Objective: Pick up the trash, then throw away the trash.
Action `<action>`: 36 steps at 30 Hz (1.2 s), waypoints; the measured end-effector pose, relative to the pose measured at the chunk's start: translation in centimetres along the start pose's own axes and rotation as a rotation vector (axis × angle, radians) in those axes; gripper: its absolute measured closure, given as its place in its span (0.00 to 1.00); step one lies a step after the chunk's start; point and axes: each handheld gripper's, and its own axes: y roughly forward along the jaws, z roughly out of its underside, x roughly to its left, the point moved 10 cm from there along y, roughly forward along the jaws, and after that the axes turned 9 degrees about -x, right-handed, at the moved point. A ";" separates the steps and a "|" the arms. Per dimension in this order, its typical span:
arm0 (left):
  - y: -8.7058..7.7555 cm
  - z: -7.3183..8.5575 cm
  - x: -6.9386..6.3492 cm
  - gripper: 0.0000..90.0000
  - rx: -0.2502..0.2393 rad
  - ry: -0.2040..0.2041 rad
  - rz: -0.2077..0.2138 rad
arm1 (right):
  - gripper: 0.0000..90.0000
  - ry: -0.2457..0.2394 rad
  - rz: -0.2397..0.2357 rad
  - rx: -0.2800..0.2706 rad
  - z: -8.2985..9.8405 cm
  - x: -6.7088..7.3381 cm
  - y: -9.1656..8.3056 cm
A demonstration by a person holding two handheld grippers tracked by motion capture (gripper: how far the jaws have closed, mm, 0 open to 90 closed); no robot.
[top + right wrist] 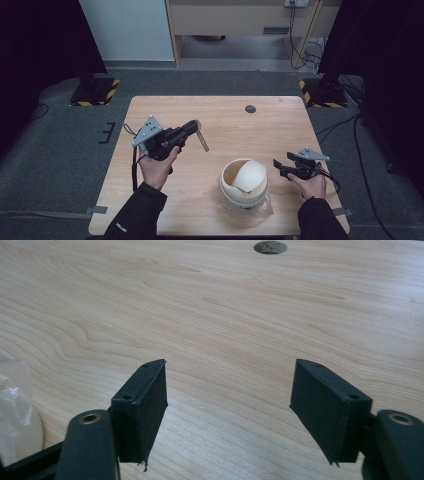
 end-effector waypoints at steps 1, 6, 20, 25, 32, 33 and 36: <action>-0.2 -0.2 -0.2 0.95 -0.011 -0.001 0.004 | 0.33 -0.001 0.002 0.001 0.0 -0.1 0.0; -0.6 -0.9 -1.3 0.95 -0.037 0.001 0.030 | 0.30 0.007 0.027 0.016 0.4 -1.0 0.0; 0.6 -0.7 -5.0 0.95 -0.048 0.007 0.102 | 0.27 0.022 0.051 0.035 1.0 -1.9 0.0; 1.4 0.7 -6.6 0.95 -0.026 0.009 0.129 | 0.27 0.017 0.048 0.047 1.2 -1.9 -0.1; 2.4 2.8 -7.9 0.95 0.020 0.007 0.162 | 0.27 0.018 0.045 0.048 1.2 -1.9 0.0; 2.5 3.3 -8.0 0.95 0.030 0.007 0.164 | 0.27 0.015 0.044 0.051 1.3 -2.0 0.0; 2.5 4.3 -8.2 0.95 0.054 0.006 0.168 | 0.27 0.012 0.042 0.062 1.5 -1.9 0.0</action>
